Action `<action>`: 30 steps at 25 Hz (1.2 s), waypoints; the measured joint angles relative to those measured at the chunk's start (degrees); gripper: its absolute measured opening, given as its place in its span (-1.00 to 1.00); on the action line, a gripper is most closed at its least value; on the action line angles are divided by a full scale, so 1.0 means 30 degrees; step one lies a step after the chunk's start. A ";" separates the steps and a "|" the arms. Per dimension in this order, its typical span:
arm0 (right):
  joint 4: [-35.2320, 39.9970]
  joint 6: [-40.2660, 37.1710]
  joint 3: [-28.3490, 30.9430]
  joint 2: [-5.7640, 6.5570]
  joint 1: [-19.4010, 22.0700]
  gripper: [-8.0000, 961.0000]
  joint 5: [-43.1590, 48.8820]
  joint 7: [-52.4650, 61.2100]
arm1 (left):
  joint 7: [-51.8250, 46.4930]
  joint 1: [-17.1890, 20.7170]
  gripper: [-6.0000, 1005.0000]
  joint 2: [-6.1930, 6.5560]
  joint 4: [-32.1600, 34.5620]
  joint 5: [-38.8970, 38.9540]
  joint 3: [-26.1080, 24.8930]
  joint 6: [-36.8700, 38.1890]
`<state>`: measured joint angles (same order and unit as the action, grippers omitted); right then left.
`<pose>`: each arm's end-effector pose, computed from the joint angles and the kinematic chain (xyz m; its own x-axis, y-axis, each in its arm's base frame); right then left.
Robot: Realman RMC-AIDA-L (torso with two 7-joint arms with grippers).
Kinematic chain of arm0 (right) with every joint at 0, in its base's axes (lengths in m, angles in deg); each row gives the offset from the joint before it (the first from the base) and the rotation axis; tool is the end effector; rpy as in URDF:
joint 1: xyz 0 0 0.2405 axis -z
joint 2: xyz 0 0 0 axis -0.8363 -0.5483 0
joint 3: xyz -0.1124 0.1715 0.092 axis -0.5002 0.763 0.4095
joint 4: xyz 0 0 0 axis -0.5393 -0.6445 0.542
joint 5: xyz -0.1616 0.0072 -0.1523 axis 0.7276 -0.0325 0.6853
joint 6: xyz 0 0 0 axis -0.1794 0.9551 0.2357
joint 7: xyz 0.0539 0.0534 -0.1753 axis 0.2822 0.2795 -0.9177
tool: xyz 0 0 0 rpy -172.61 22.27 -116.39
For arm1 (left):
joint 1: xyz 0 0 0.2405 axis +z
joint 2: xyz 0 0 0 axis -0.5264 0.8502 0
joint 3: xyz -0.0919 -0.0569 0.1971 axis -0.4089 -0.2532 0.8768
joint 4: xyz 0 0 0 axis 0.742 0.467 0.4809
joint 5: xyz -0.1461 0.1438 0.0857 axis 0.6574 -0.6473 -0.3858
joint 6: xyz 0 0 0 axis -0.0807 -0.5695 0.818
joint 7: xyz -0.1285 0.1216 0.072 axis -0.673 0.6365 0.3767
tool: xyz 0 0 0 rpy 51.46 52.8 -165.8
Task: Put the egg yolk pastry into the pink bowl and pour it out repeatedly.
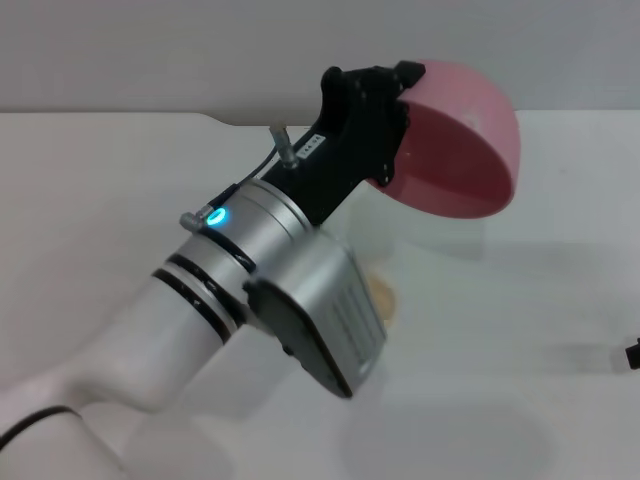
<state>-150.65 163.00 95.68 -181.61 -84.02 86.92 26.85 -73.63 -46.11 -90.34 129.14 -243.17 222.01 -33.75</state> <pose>0.3073 0.3139 0.0536 0.1261 -0.9889 -0.0780 -0.9134 -0.0851 -0.3980 -0.0654 0.3404 -0.1069 0.6956 -0.6513 -0.3032 -0.4809 -0.1086 -0.8700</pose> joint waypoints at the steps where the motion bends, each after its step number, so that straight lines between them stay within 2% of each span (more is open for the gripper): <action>1: 0.0008 0.0004 0.0005 -0.0012 0.0006 -0.11 0.0000 0.0000 | 0.0815 0.0008 -0.99 0.0000 -0.0124 0.0318 0.0273 -0.0355; 5: 0.0036 0.0001 -0.0037 -0.0022 0.0012 -0.11 -0.0063 0.0001 | 0.1033 -0.0081 -0.99 -0.0001 -0.0188 0.1220 0.0430 -0.0540; 7: 0.0037 0.0002 -0.0117 -0.0024 -0.0045 -0.11 -0.0109 -0.0072 | 0.0546 -0.0410 -0.99 0.0050 -0.0097 0.3621 0.0276 -0.0250; 9: 0.0037 0.0005 -0.0116 -0.0036 -0.0094 -0.11 -0.0142 -0.0156 | 0.0357 -0.0477 -0.99 0.0081 0.0111 0.4507 0.0095 0.0035; 12: -0.0036 0.0109 -0.0124 -0.0059 -0.0283 -0.11 -0.0720 -0.0421 | -0.0169 -0.0545 -0.99 0.0174 0.1478 0.7635 -0.1326 0.2261; 16: -0.0104 0.0133 -0.0147 0.0013 -0.0626 -0.12 -0.2569 -0.0927 | -0.1172 -0.1085 -0.99 0.0209 0.3247 1.1248 -0.5699 0.9197; 17: -0.0108 0.0132 -0.0136 0.0033 -0.0733 -0.12 -0.2985 -0.1038 | -0.2074 -0.1885 -0.99 0.0235 0.3106 1.2155 -0.7915 1.3032; 21: 0.0176 0.0039 -0.0109 0.0213 -0.1402 -0.12 -0.4152 -0.1269 | -0.5586 -0.4946 -0.99 0.0399 0.0646 1.2373 -1.3985 2.2965; 25: 0.1080 0.0039 -0.0420 0.0426 -0.2372 -0.12 -0.4215 -0.1468 | -0.7506 -0.6348 -0.99 0.0457 -0.0966 1.0745 -1.7634 2.7779; 30: 0.1444 -0.0375 -0.0677 0.0570 -0.3388 -0.12 -0.4226 -0.3341 | -1.1134 -0.6516 -0.99 0.0533 0.0108 0.7590 -1.9953 3.1588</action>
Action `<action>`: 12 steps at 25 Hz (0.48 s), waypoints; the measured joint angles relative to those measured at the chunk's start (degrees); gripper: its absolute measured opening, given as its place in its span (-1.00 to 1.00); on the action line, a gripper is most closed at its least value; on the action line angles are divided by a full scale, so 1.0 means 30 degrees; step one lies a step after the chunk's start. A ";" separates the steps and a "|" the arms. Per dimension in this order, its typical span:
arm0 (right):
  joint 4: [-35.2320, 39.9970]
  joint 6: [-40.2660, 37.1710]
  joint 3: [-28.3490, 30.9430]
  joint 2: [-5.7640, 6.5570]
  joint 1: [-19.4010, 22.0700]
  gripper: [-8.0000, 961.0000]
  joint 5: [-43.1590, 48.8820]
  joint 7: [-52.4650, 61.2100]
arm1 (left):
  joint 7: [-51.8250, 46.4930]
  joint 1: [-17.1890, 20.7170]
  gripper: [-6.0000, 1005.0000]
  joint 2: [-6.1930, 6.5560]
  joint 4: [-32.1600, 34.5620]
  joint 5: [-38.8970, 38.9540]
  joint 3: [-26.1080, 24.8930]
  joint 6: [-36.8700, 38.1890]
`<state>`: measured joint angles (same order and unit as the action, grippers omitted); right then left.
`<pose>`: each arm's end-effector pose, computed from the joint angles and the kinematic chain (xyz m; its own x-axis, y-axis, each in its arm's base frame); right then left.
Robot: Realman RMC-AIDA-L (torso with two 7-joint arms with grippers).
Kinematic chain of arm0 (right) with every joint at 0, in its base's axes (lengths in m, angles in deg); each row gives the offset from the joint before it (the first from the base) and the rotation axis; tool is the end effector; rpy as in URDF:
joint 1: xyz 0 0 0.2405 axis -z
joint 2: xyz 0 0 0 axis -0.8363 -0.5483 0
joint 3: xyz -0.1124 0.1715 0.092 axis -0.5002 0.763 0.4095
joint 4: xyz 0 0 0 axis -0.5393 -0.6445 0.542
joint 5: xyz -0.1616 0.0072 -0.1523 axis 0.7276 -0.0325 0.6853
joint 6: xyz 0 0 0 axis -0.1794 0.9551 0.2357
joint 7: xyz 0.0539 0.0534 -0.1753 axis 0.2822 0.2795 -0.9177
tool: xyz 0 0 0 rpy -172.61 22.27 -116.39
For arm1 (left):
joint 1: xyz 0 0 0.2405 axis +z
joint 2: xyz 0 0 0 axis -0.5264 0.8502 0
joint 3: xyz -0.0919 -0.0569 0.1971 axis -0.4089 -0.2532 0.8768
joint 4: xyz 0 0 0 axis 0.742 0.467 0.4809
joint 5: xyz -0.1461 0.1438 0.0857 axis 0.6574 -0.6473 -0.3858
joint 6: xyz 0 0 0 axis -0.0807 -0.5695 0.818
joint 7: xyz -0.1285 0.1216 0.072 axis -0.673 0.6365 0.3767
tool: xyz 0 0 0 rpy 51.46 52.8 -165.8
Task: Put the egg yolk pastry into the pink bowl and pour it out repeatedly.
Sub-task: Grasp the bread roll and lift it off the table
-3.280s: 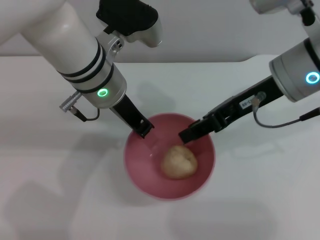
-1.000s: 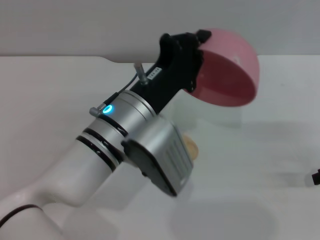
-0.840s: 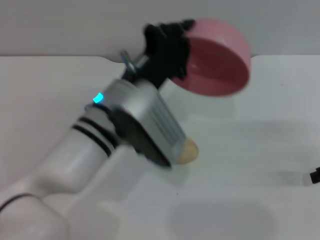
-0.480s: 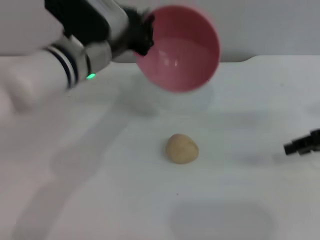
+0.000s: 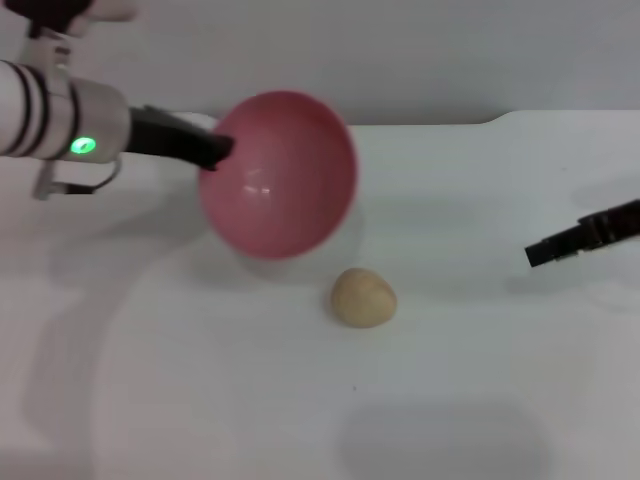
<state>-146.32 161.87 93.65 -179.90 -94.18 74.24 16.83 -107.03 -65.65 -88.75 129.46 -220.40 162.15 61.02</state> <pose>0.2207 0.3681 0.0383 0.4820 -0.8727 -0.0781 -0.8580 -0.4521 -0.2439 -0.1763 0.4326 -0.0115 0.7715 0.5913 0.2350 0.6192 -0.6126 -0.4913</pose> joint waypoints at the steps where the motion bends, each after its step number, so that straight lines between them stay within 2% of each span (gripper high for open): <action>1: 0.0128 -0.0110 -0.0156 0.0037 -0.0245 -0.12 0.0042 -0.0494 | -0.0484 0.0000 -0.99 0.0002 0.0200 -0.0453 -0.0242 0.0467; 3: 0.0499 -0.0374 -0.0389 0.0105 -0.0667 -0.11 0.0092 -0.0806 | -0.1850 0.0039 -0.99 0.0002 0.1074 -0.2069 -0.0877 0.2131; 7: 0.1590 -0.1073 -0.0882 0.0174 -0.1622 -0.11 -0.0087 -0.1432 | -0.3093 0.0220 -0.99 -0.0061 0.2103 -0.3687 -0.0901 0.4346; 12: 0.3414 -0.4318 -0.2134 0.0139 -0.2666 -0.11 -0.0295 -0.1245 | -0.3244 0.0299 -0.99 -0.0121 0.2339 -0.3826 -0.0812 0.5204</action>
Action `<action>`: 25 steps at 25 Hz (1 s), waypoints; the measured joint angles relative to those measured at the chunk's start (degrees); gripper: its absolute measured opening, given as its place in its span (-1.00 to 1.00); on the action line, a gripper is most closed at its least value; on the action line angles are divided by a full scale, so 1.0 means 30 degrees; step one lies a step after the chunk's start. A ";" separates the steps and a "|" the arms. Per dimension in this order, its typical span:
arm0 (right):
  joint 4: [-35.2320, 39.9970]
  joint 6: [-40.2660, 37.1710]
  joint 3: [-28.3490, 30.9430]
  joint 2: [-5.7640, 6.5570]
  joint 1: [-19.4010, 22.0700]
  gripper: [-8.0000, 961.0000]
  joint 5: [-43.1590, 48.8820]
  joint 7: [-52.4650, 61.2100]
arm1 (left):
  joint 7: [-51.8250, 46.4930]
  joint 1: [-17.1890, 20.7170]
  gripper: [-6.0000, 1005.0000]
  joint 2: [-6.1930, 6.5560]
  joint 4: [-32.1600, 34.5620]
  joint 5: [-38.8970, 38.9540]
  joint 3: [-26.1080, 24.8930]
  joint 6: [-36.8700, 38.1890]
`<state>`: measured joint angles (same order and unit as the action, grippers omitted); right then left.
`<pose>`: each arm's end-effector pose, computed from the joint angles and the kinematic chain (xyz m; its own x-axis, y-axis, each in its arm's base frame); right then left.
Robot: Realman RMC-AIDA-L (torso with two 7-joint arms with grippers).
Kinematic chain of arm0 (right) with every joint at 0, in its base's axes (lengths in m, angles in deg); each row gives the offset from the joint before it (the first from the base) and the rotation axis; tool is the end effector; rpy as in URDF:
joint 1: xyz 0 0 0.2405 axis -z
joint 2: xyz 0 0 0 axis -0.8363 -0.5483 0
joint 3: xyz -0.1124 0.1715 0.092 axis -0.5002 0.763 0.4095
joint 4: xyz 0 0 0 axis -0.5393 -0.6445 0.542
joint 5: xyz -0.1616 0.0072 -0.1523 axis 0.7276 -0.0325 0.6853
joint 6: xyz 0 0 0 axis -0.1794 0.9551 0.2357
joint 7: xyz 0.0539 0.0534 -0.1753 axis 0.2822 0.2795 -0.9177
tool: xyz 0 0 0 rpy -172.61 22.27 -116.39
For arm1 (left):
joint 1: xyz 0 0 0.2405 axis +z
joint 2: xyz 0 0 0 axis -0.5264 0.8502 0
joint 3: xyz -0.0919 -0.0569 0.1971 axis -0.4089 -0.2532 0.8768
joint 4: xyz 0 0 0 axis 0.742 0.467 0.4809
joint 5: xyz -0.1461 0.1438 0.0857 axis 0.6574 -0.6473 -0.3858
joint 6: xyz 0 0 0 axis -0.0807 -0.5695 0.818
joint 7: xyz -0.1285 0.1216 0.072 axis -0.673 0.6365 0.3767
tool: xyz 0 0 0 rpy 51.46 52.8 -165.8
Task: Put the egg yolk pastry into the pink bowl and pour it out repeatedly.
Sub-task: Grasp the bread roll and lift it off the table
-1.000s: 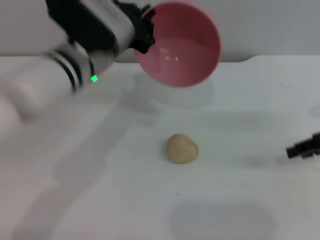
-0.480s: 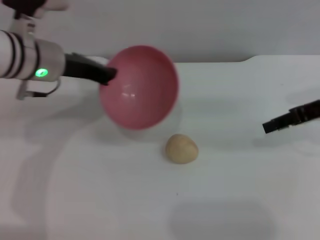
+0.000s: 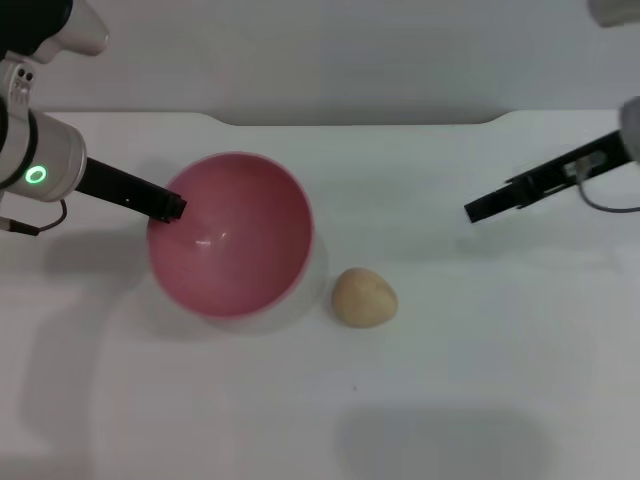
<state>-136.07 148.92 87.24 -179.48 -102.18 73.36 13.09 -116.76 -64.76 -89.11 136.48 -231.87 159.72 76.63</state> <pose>0.1932 0.4112 0.0035 0.6172 -0.7840 -0.0665 -0.7612 -0.5736 -0.3024 -0.1978 0.4010 0.0047 0.6697 0.7380 0.0828 0.6662 -0.5478 -0.5060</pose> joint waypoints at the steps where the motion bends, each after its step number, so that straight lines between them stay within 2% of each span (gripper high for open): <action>1: 0.0424 -0.0510 -0.0381 -0.0005 -0.0225 -0.11 -0.0023 -0.0002 | -0.0009 0.0030 -0.99 -0.0002 0.0075 0.0040 -0.0001 0.0016; 4: 0.1222 -0.2060 -0.2324 -0.0092 -0.0791 -0.11 -0.0005 -0.0084 | -0.0078 0.0036 -0.99 -0.0004 0.0139 0.0105 -0.0012 0.0026; 7: 0.1589 -0.4870 -0.4692 -0.0396 -0.1008 -0.11 0.0044 0.0343 | -0.0139 -0.0048 -0.99 -0.0003 0.0143 0.0111 -0.0017 -0.0072; 9: 0.1758 -0.6530 -0.5523 -0.0650 -0.1029 -0.11 0.0026 0.0661 | -0.0142 -0.0093 -0.99 -0.0004 0.0144 0.0112 -0.0023 -0.0134; 14: 0.1765 -1.0058 -0.6077 -0.1253 -0.0406 -0.11 -0.1335 0.0721 | -0.0149 -0.0145 -0.99 -0.0025 0.0144 0.0113 -0.0032 -0.0311; 17: 0.1931 -0.9889 -0.6582 -0.1282 -0.0310 -0.10 -0.2178 0.0629 | -0.0152 -0.0124 -0.99 -0.0032 0.0138 0.0127 -0.0037 -0.0336; 25: -0.0001 -0.6080 -0.8137 -0.1281 -0.0276 -0.10 -0.2819 0.0614 | -0.0165 -0.0106 -0.99 -0.0030 0.0117 0.0026 -0.0043 -0.0383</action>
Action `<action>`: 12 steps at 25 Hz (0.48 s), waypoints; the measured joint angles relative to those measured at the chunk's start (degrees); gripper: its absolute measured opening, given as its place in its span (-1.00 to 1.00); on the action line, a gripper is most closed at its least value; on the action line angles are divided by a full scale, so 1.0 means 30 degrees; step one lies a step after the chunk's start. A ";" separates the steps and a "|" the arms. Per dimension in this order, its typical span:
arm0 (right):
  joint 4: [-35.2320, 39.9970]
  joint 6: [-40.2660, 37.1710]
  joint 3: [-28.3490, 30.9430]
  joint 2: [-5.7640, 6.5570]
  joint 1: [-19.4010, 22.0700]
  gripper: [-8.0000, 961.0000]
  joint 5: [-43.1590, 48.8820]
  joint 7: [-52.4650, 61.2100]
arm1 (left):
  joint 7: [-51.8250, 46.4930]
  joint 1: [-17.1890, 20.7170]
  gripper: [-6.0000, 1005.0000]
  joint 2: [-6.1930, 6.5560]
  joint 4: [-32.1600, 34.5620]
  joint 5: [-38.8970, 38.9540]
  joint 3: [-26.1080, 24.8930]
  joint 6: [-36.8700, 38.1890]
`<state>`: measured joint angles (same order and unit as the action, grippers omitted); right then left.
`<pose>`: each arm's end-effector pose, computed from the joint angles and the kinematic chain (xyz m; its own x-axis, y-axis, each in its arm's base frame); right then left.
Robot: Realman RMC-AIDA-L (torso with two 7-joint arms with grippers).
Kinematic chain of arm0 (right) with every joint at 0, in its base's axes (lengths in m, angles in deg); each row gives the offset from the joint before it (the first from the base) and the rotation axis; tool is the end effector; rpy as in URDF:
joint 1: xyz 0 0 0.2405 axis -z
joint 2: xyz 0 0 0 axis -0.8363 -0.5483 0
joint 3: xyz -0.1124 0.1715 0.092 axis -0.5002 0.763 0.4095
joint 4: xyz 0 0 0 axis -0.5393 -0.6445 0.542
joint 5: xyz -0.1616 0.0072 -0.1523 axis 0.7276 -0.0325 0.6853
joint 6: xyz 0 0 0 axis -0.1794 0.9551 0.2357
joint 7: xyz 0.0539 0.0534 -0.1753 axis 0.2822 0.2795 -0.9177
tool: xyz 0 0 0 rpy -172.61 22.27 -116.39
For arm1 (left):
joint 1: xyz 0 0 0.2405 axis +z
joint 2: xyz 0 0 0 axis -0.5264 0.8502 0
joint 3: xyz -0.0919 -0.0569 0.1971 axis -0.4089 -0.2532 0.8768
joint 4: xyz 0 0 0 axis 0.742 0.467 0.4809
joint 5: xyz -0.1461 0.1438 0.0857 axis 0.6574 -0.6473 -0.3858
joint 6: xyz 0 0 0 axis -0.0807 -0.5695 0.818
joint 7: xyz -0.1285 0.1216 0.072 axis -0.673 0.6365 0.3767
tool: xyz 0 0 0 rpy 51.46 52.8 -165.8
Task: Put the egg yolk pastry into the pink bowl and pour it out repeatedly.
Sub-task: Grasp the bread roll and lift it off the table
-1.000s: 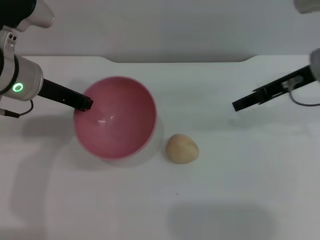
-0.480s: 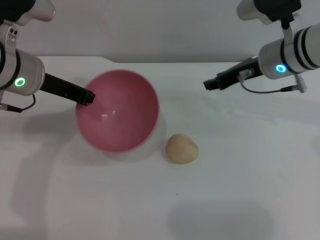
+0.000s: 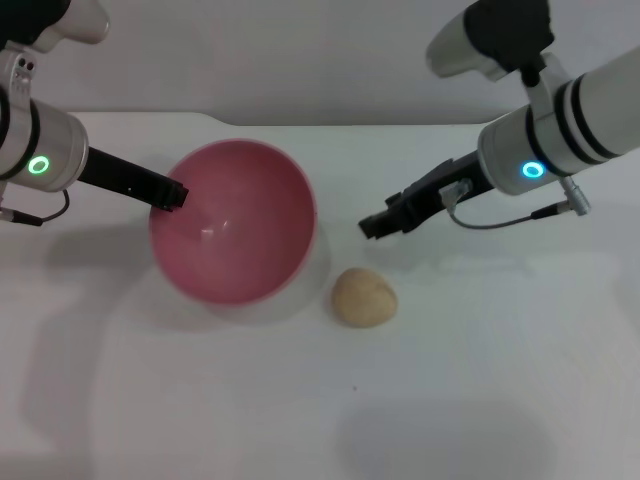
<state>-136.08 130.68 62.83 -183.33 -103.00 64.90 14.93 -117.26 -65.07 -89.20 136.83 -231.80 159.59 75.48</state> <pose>0.1413 0.4135 -0.0808 0.7877 -0.6156 -0.0223 -0.5859 -0.7376 -0.3357 -0.1929 0.4061 0.0068 0.6761 0.7290 0.1070 0.6652 -0.5415 -0.5141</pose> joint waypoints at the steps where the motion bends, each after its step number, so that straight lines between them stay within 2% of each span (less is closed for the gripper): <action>1: -0.0256 0.0340 -0.0260 -0.0001 0.0009 -0.10 -0.0010 0.0140 | -0.0010 0.0011 -0.99 0.0015 0.0002 -0.0022 -0.0003 0.0045; 2: -0.0430 0.0590 -0.0471 -0.0002 0.0017 -0.10 -0.0013 0.0280 | -0.0022 0.0027 -0.99 0.0035 0.0002 -0.0043 -0.0013 0.0124; 10: -0.0991 0.1180 -0.2730 -0.0068 0.0049 0.39 -0.0058 0.1942 | -0.0763 0.0039 -0.99 0.0134 0.0056 -0.2022 -0.0272 0.1442; 12: -0.0836 0.1035 -0.2934 -0.0132 0.0066 0.40 -0.0057 0.2034 | -0.0787 0.0044 -0.99 0.0135 0.0057 -0.2288 -0.0283 0.1621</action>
<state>-138.58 133.79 54.03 -183.72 -102.81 64.73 21.04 -119.62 -64.94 -88.79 137.00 -238.66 158.74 80.34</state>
